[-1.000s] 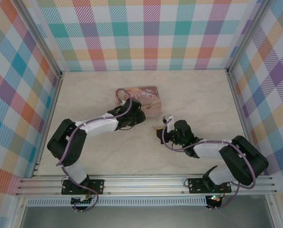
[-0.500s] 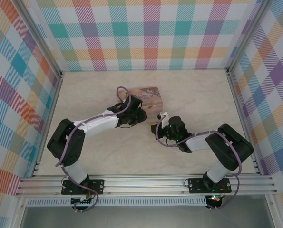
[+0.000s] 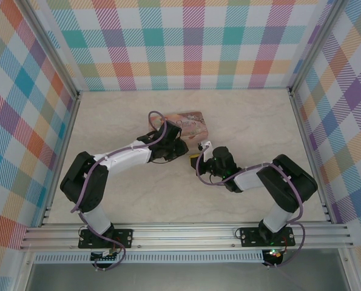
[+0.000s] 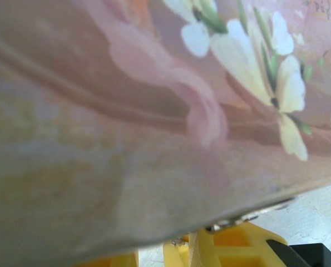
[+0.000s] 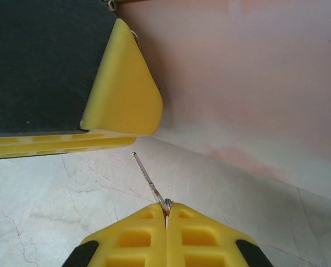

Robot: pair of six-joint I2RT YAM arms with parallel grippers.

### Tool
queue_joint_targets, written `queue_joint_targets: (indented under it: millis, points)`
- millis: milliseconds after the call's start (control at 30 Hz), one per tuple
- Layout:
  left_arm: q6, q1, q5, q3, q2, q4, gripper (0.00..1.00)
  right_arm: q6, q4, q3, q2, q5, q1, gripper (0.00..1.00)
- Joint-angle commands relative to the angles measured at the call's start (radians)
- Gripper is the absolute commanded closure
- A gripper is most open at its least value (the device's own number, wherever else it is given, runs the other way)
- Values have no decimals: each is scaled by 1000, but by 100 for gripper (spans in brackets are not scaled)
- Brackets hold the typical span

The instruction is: Unlock a padlock with a key

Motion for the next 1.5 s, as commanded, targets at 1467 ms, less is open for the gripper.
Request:
queue_joint_targets:
  millis: [1467]
  points:
    - [-37, 5, 75, 31, -80, -12, 91, -42, 150, -30, -14, 3, 4, 100]
